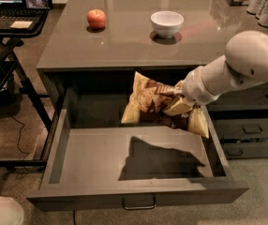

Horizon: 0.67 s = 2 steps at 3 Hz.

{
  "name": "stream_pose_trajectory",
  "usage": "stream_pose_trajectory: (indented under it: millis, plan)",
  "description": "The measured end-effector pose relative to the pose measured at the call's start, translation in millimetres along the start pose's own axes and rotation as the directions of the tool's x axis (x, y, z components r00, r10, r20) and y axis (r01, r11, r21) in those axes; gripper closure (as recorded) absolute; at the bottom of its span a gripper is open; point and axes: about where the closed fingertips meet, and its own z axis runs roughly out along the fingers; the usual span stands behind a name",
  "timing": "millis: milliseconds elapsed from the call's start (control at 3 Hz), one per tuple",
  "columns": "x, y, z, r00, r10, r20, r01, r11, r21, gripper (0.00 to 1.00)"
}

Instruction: Pick brown chip bag from top drawer and place on counter

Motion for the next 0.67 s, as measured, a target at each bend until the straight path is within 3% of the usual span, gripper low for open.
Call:
stream_pose_trajectory:
  millis: [667]
  plan:
    - [-59.2,-50.5,-36.4,0.999,-0.042,-0.024,0.043,0.9986,0.029,1.0]
